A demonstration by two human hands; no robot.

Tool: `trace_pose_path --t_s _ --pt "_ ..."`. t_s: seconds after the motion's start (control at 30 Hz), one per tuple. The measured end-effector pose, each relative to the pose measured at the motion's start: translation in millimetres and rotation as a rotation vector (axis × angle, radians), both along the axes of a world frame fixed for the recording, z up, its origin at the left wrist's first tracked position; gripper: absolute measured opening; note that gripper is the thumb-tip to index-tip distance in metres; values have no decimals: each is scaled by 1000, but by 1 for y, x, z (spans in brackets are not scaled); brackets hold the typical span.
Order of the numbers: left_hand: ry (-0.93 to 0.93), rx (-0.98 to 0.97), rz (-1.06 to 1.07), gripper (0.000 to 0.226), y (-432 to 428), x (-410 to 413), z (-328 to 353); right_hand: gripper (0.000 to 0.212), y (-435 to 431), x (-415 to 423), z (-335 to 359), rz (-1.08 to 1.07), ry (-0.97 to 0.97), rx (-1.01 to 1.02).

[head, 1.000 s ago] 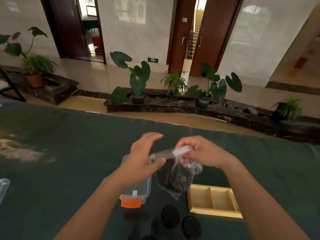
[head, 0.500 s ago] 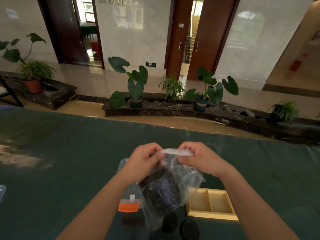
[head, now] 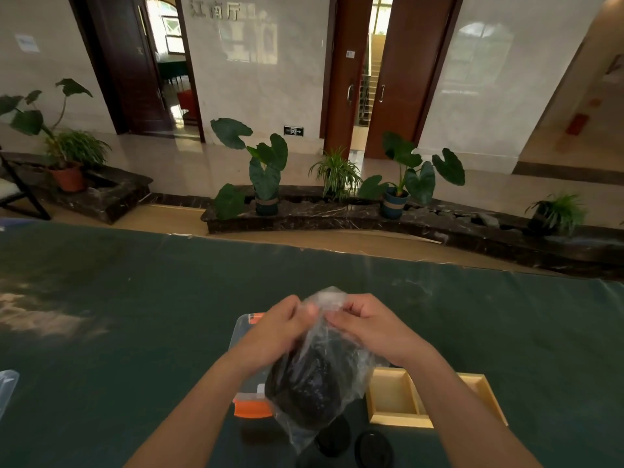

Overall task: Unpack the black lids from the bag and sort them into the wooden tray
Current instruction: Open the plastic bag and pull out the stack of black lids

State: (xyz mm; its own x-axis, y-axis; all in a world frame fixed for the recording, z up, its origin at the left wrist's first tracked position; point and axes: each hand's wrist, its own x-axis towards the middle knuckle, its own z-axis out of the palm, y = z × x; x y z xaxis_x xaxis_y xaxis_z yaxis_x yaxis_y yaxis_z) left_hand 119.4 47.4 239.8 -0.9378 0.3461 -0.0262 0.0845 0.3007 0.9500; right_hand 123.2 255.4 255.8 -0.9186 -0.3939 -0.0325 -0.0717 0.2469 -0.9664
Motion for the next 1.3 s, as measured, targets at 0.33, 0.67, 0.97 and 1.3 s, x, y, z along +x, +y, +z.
trace_pose_path --t_s 0.33,0.67,0.97,1.3 --pt "-121 162 -239 41 -30 -11 21 47 17 2 -2 77 -71 -57" --pt "-454 539 153 31 3 -7 -2 36 17 -2 -9 -94 -46 131" --pt "53 -76 98 51 13 -4 -10 42 13 -10 -37 -372 91 201" --pt "-45 133 228 54 41 9 -21 26 -13 4 -50 -426 157 119"
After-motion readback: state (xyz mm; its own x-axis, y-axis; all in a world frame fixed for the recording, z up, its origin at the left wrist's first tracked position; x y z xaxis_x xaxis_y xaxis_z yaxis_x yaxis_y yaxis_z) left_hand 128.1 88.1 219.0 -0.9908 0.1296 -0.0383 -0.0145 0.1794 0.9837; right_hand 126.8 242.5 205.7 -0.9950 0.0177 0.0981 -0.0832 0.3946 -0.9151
